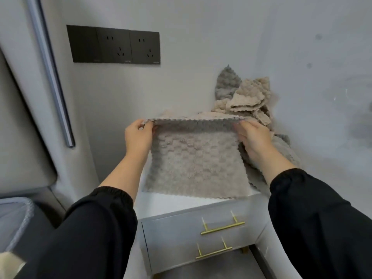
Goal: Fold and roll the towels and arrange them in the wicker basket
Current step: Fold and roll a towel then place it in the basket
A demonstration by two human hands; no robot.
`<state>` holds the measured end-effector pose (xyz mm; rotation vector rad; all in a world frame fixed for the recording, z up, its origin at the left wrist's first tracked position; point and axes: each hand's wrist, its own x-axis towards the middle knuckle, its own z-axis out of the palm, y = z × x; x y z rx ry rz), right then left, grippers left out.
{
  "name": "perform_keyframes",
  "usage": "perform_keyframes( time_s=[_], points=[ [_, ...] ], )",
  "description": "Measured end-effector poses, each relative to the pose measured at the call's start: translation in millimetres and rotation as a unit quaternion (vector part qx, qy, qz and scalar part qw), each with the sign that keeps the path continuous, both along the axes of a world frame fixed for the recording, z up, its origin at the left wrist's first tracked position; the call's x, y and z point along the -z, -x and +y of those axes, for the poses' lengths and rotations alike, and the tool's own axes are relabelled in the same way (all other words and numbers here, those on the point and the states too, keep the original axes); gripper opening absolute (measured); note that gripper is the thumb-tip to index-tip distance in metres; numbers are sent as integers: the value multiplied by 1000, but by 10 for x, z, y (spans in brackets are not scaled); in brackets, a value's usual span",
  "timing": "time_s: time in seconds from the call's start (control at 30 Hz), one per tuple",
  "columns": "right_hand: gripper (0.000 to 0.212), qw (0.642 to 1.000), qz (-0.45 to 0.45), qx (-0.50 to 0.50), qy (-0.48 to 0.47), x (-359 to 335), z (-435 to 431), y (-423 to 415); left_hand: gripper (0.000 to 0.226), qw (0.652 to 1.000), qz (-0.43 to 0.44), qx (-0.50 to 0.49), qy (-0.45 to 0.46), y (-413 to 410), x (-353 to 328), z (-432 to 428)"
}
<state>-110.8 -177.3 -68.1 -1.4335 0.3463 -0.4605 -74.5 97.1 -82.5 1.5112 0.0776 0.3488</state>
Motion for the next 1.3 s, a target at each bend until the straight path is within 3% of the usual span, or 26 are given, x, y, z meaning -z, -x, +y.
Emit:
perform_keyframes(
  time_s=[0.1,0.17,0.3,0.43,0.6,0.67,0.73,0.9,0.97,1.07,1.13,1.2,1.3],
  points=[
    [29,997,34,-32,-65,174,-26,106,22,996,38,22,80,131,153,-7],
    [27,996,58,-46,-54,282,-27,240,24,991,73,30,106,259,259,-6],
    [14,998,59,-19,-22,395,-50,488,11,992,109,17,64,449,423,17],
    [20,997,69,-6,26,479,4,772,18,995,87,0,52,624,568,18],
    [17,995,52,-12,-84,619,58,1036,29,983,108,-13,149,659,603,59],
    [18,995,56,-19,-78,682,69,1073,30,983,100,-22,153,626,586,87],
    [19,997,64,-20,-23,745,65,1078,30,990,97,-33,94,602,629,111],
    [14,982,124,-7,139,895,19,1055,35,979,113,-18,-172,651,809,132],
    [14,962,144,1,232,952,1,1033,36,958,81,-5,-275,656,855,120],
    [20,916,176,24,361,961,-13,1046,38,896,-3,-37,-443,687,885,45],
    [25,903,212,30,374,939,-25,1067,32,865,-68,-31,-496,711,854,-34],
    [44,902,245,18,356,903,-32,1093,28,840,-113,40,-530,722,837,-131],
    [60,890,304,-28,338,848,-26,1133,34,807,-103,164,-557,788,852,-280]
  ],
)
